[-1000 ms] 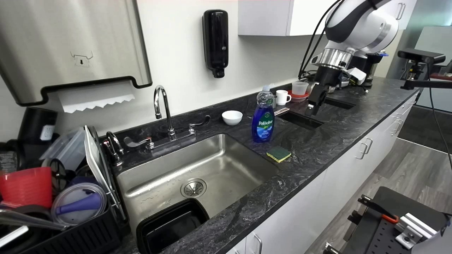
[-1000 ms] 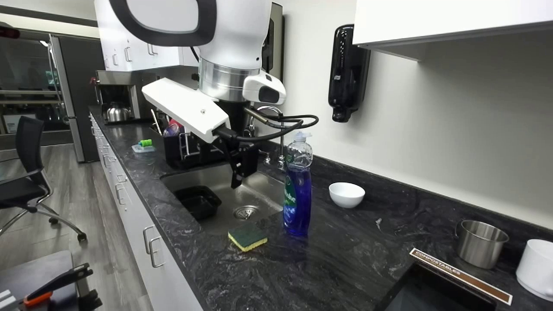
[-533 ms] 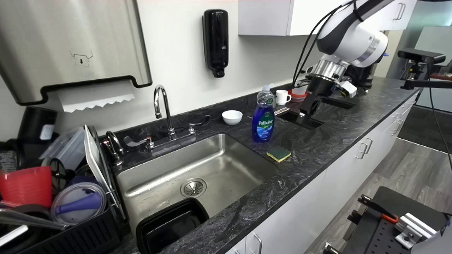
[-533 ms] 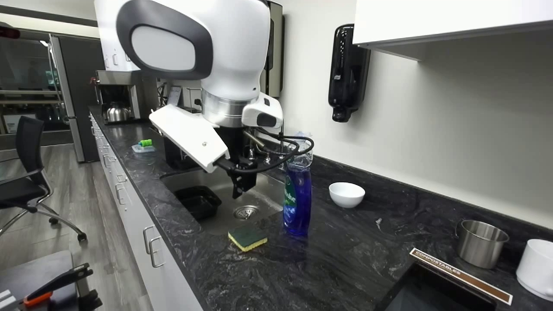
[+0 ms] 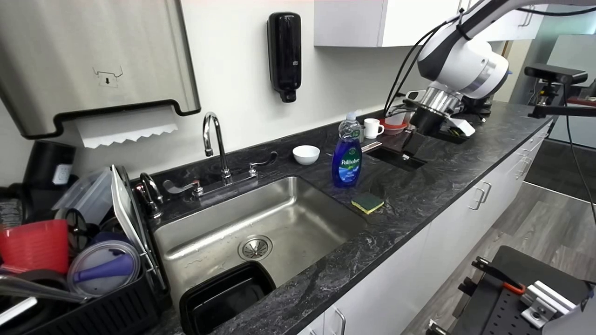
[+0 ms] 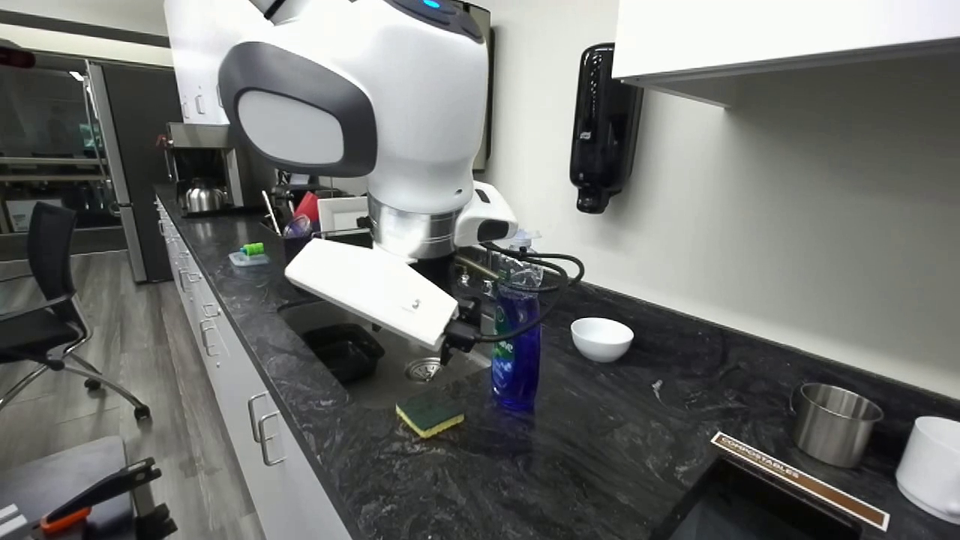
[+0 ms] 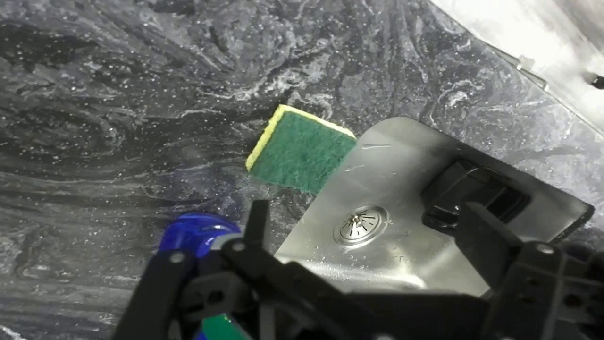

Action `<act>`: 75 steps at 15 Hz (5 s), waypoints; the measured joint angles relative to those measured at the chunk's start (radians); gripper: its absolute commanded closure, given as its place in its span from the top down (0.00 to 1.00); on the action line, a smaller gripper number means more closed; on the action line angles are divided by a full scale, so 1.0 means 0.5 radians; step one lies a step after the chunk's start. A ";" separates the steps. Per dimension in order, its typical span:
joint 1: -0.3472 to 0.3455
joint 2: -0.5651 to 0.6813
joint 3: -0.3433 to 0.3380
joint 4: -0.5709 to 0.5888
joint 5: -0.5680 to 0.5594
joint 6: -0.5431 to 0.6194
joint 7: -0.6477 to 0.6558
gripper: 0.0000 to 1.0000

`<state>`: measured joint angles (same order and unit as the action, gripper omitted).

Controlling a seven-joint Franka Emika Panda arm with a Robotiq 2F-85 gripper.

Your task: Pour the liquid soap into the sink

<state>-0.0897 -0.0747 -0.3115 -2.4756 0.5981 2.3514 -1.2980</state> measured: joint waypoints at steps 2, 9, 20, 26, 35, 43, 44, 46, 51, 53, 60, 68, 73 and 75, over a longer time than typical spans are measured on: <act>-0.066 0.016 -0.015 0.027 0.032 0.000 -0.203 1.00; -0.255 0.272 -0.046 0.296 0.440 -0.150 -0.860 1.00; -0.558 0.929 0.038 1.021 0.579 -0.933 -1.195 1.00; -0.572 0.974 0.070 1.080 0.579 -0.954 -1.168 1.00; -0.576 0.974 0.072 1.080 0.579 -0.955 -1.168 1.00; -0.579 0.974 0.072 1.080 0.580 -0.939 -1.195 1.00; -0.584 0.974 0.073 1.081 0.583 -0.931 -1.226 1.00; -0.599 0.976 0.079 1.086 0.609 -0.904 -1.340 1.00; -0.644 1.070 0.109 1.118 0.795 -0.855 -1.687 1.00; -0.665 1.134 0.134 1.132 0.886 -0.857 -1.848 1.00; -0.702 1.342 0.192 1.249 1.025 -0.951 -2.253 1.00; -0.722 1.382 0.207 1.457 1.038 -1.205 -2.304 1.00; -0.721 1.456 0.249 1.538 1.045 -1.283 -2.308 1.00; -0.721 1.497 0.264 1.571 1.046 -1.303 -2.309 1.00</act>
<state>-0.4503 0.6740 -0.1796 -1.6900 1.1213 1.6997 -2.4524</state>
